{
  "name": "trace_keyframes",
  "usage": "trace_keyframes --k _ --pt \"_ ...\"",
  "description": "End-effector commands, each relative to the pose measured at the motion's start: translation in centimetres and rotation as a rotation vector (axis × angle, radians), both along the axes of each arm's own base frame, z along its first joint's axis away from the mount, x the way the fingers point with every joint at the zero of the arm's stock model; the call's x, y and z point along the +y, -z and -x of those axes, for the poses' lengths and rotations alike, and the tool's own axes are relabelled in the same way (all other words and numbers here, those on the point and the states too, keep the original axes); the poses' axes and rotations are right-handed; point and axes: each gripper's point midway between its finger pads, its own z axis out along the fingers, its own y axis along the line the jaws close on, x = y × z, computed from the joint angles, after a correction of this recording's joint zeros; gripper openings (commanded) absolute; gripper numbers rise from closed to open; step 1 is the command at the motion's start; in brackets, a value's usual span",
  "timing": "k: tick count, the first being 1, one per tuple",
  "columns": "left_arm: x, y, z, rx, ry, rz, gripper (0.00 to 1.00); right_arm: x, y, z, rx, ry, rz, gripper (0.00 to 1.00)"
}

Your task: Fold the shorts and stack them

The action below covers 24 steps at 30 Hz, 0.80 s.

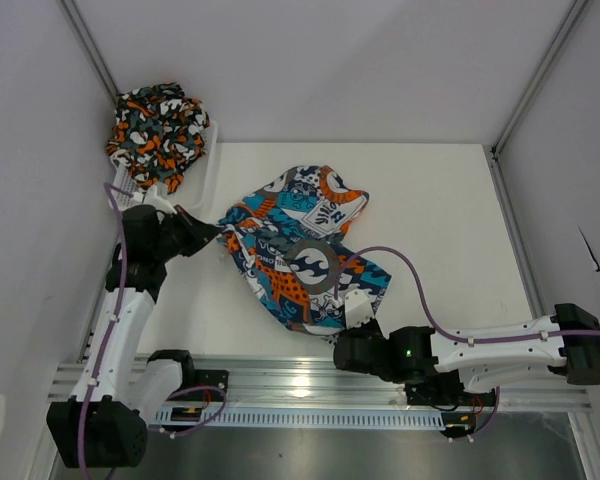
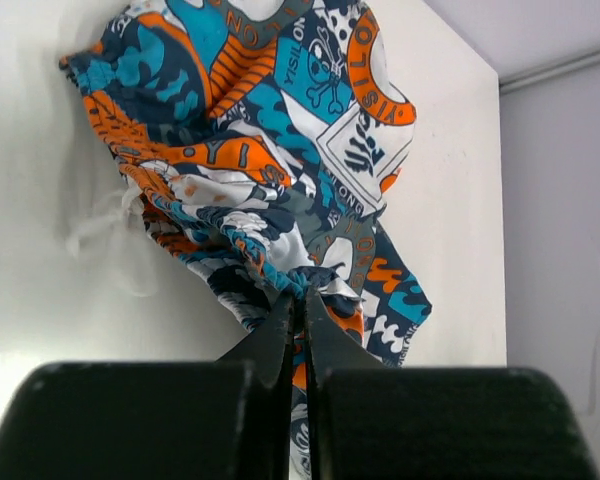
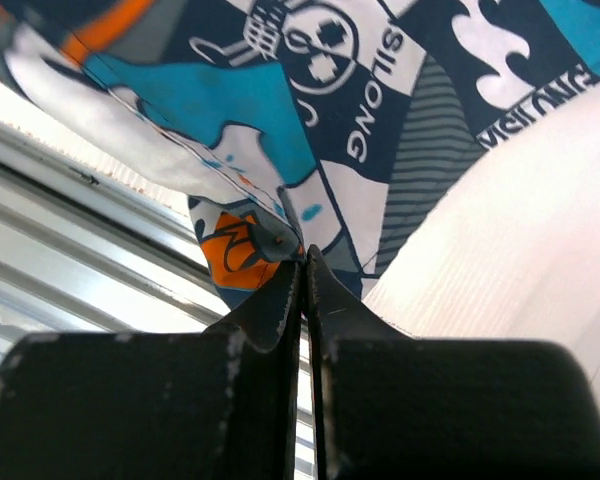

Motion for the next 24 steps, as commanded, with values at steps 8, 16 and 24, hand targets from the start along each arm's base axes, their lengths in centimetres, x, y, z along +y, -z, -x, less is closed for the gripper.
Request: trace_keyframes --k 8,16,24 --pt "4.0 -1.6 -0.1 -0.021 -0.045 -0.015 0.00 2.8 1.4 3.4 0.077 -0.185 -0.021 0.00" --pt "4.1 -6.5 -0.2 -0.128 -0.027 -0.016 0.00 2.8 0.6 4.0 0.078 -0.204 -0.002 0.00" --pt "3.4 -12.7 0.0 -0.254 0.012 0.010 0.00 2.5 -2.0 3.5 0.020 -0.160 -0.003 0.03"
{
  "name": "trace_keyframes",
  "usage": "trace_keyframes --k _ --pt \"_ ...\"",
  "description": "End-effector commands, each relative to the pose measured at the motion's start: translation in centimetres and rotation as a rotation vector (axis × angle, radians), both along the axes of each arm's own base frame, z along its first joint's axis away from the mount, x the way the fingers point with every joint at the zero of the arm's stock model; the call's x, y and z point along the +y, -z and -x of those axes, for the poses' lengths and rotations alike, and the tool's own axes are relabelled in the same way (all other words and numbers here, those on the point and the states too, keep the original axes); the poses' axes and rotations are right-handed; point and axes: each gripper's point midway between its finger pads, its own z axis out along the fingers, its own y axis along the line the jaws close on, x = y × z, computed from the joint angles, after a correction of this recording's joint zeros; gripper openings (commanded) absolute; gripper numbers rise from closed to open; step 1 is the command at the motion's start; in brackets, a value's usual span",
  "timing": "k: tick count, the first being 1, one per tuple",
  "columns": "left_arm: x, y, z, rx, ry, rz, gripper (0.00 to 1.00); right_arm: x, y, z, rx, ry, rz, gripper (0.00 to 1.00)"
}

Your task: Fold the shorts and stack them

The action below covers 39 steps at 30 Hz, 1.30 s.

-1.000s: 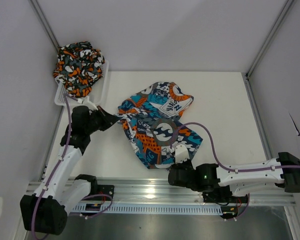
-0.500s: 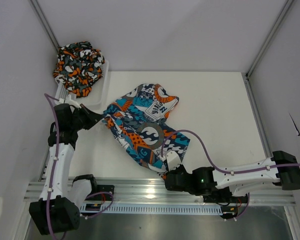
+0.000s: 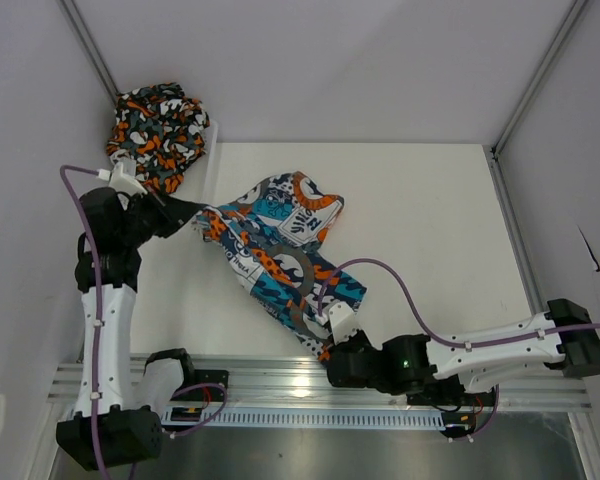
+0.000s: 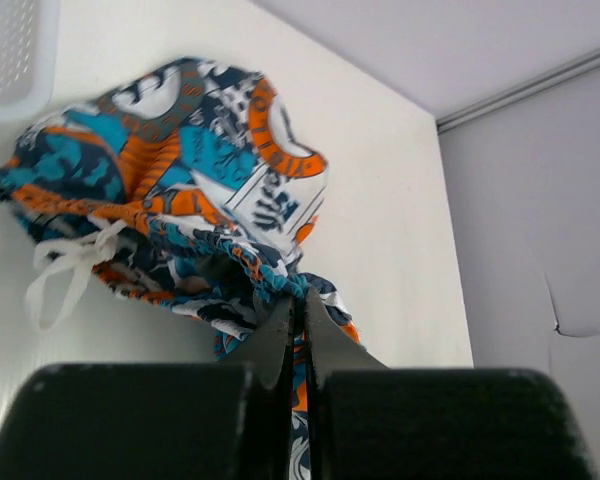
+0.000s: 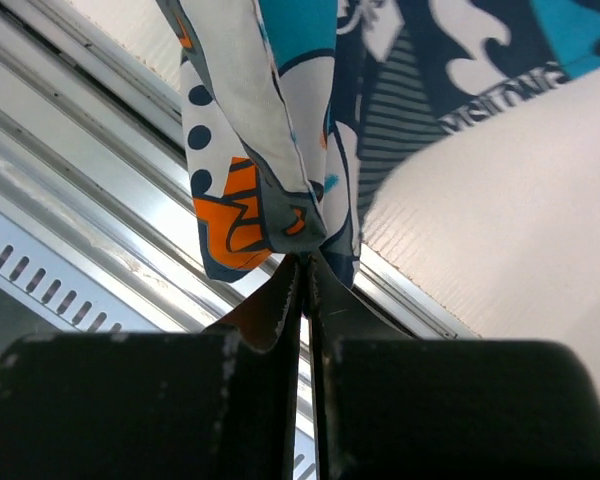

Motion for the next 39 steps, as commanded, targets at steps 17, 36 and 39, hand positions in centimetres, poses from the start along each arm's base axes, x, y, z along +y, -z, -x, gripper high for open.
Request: trace_keyframes --k 17,36,39 --pt "0.1 -3.9 0.3 -0.154 0.029 -0.028 0.00 2.0 -0.7 1.2 0.048 -0.052 -0.197 0.55" --pt "2.3 2.6 1.8 -0.042 -0.091 -0.144 0.00 3.3 -0.1 0.8 0.305 0.241 -0.660 0.71" --pt "3.1 3.2 2.0 -0.024 -0.132 -0.172 0.00 2.7 0.6 0.6 0.406 0.338 -0.768 0.70"
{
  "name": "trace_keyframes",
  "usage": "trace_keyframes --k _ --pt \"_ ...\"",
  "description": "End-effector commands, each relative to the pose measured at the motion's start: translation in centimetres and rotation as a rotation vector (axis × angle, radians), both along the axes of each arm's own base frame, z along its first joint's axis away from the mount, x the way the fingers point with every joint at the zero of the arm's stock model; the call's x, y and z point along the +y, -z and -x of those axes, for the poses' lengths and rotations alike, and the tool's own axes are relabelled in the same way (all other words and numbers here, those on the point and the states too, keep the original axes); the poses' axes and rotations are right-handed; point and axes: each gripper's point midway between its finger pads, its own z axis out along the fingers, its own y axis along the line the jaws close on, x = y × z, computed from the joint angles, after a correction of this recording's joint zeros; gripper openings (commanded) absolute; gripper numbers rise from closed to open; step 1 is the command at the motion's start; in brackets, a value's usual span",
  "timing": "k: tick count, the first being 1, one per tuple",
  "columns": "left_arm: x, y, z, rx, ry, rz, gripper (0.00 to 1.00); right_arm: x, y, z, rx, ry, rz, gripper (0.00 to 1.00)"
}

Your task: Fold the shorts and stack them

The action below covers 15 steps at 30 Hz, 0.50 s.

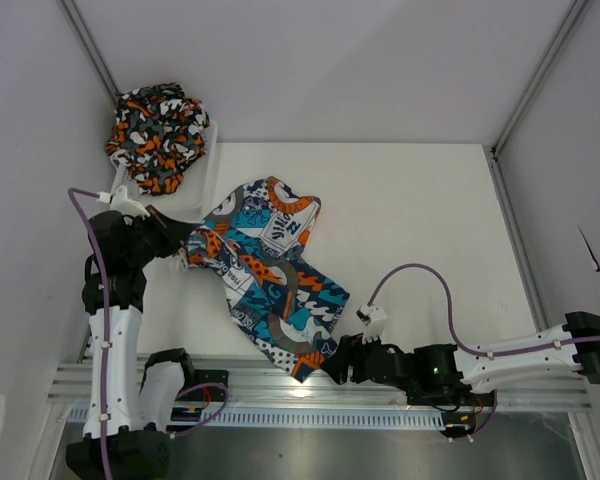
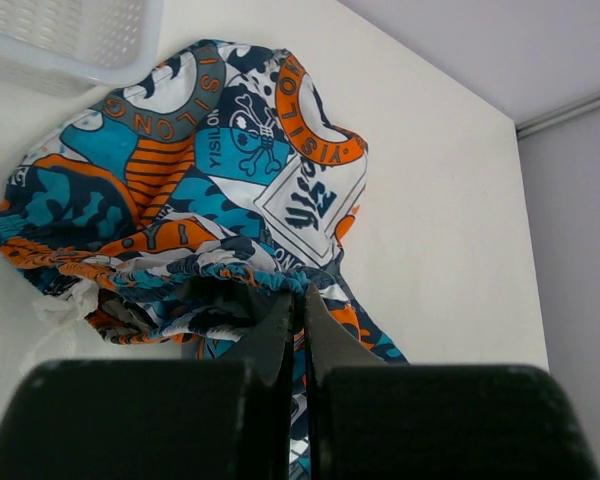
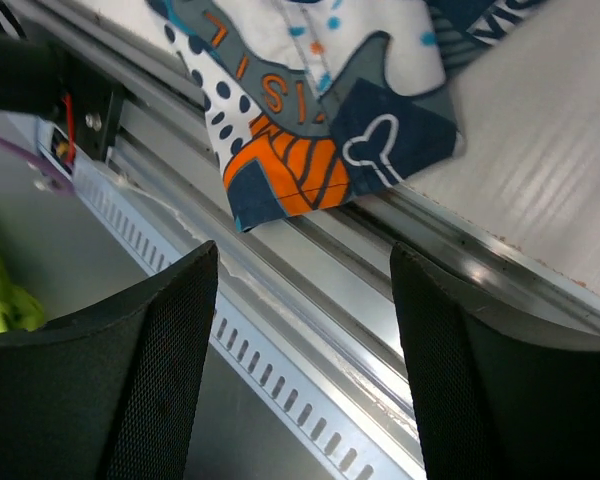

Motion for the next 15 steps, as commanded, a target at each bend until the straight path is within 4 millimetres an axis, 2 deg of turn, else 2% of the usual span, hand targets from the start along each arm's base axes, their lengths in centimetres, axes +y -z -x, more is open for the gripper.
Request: trace_keyframes --k 1,7,15 --pt "1.5 -0.2 0.2 -0.027 -0.060 -0.069 0.00 0.4 -1.3 -1.1 0.142 0.174 -0.214 0.70" --pt "2.5 1.3 0.7 0.022 -0.113 -0.103 0.00 0.3 -0.8 -1.6 0.193 0.253 -0.283 0.65" --pt "2.6 3.2 0.9 0.058 -0.116 -0.110 0.00 0.5 0.7 -2.8 0.215 0.331 -0.297 0.55"
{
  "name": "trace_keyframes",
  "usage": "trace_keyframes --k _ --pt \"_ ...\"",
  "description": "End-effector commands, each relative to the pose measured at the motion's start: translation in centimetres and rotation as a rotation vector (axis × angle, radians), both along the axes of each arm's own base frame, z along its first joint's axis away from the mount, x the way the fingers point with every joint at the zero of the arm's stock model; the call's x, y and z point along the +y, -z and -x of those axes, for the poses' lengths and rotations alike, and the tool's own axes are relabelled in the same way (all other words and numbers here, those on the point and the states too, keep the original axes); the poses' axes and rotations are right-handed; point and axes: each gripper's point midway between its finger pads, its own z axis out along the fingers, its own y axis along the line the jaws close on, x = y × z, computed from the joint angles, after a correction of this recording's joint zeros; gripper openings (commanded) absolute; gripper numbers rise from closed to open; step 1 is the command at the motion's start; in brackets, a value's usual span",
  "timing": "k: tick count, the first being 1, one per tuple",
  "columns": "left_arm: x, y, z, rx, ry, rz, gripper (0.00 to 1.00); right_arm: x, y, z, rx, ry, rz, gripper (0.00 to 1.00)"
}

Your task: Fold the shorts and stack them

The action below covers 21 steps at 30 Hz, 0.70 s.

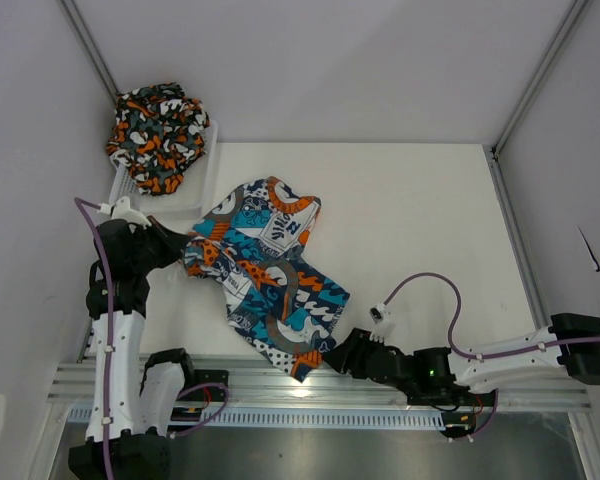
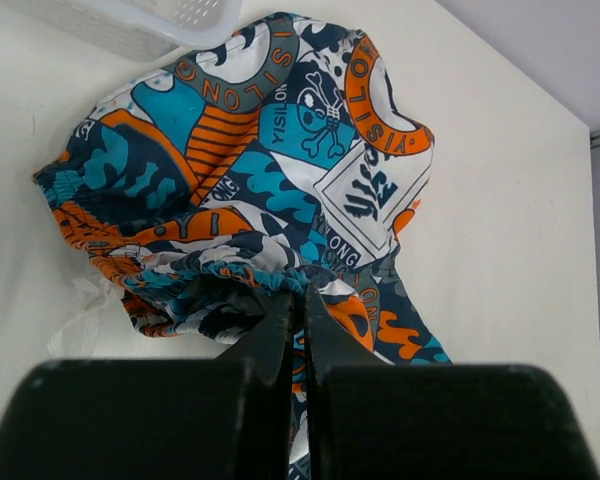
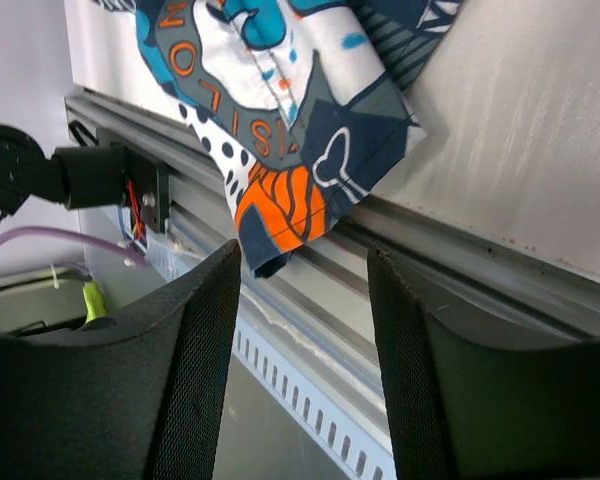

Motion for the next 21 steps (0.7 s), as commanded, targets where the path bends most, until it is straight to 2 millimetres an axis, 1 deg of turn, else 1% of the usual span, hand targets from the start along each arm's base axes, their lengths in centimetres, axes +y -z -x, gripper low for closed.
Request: trace_keyframes --k 1,6,7,8,10,13,17,19,21 --pt "0.6 0.2 0.1 -0.011 -0.014 -0.035 0.00 0.4 -0.7 -1.6 0.011 0.106 -0.085 0.55" --pt "0.5 -0.1 0.2 -0.023 -0.010 -0.034 0.00 0.7 -0.5 -2.4 0.006 0.132 -0.084 0.55" --pt "0.6 -0.1 0.2 -0.022 -0.013 -0.034 0.00 0.6 -0.1 -2.8 0.006 0.139 -0.074 0.55" --pt "0.6 -0.1 0.2 -0.022 -0.013 -0.034 0.00 0.9 -0.3 -2.8 0.006 0.126 -0.089 0.55" --pt "0.5 -0.2 0.2 -0.024 -0.008 -0.033 0.00 0.9 0.3 -2.9 0.003 0.125 -0.079 0.53" --pt "0.3 -0.1 0.2 -0.020 0.002 -0.026 0.00 1.6 0.0 -3.2 0.004 0.118 -0.098 0.52" --pt "0.1 -0.1 0.2 -0.018 0.012 -0.018 0.00 2.3 0.6 -3.3 0.008 0.105 -0.082 0.52" --pt "0.1 -0.2 0.2 -0.024 0.010 -0.020 0.00 2.7 0.5 -3.3 0.009 0.100 -0.094 0.50" --pt "0.1 -0.2 0.3 -0.024 0.013 -0.019 0.00 2.9 0.8 -3.1 0.011 0.091 -0.091 0.49"
